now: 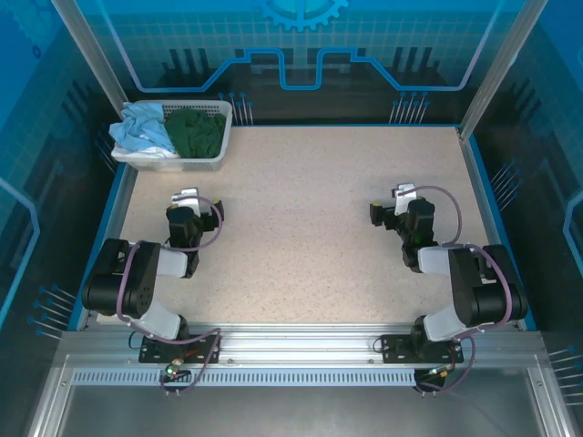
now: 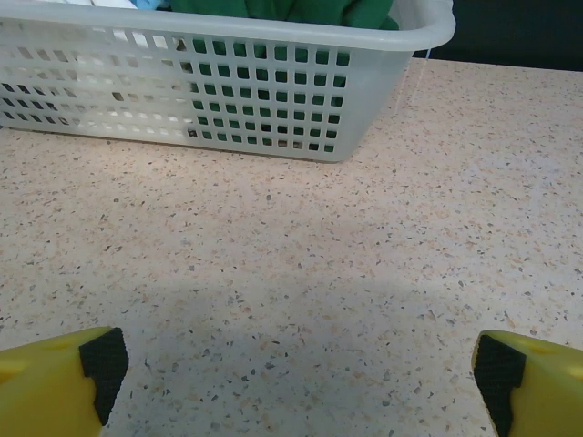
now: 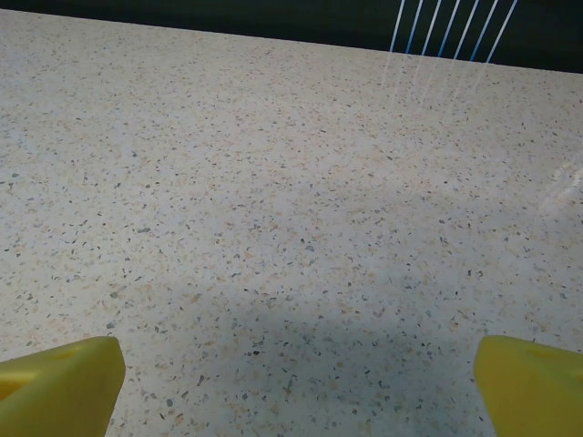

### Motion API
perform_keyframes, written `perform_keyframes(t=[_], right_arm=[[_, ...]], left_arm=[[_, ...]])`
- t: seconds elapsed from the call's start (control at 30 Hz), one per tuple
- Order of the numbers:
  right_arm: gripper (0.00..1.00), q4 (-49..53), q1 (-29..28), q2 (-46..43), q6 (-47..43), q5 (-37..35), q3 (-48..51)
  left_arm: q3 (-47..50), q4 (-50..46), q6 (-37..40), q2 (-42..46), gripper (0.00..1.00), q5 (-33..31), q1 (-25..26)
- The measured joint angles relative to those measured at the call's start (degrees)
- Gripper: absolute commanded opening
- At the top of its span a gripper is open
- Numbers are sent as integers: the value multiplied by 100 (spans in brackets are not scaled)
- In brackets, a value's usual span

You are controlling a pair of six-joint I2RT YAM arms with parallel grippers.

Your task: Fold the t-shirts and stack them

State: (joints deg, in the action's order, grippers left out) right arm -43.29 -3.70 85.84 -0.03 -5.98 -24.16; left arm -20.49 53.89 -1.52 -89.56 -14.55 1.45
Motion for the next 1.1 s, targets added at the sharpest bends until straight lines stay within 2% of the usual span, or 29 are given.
perform_keyframes(t=[0.83,0.9,0.97,1.1], right_arm=[[100,0,0,0,0,0,0],[100,63,-11,-4,0,-70,-20],[100,686,-101,-157,2,-345,-232],[100,1762,-424,-1211,306,-907,-763]], left_arm=[[7,0,-4,24,99,48,-24],[63,-144,-7,267,99,44,-24],[98,-562,-11,866,99,31,-24],[-291,-1779,-378,2243,99,-173,-22]])
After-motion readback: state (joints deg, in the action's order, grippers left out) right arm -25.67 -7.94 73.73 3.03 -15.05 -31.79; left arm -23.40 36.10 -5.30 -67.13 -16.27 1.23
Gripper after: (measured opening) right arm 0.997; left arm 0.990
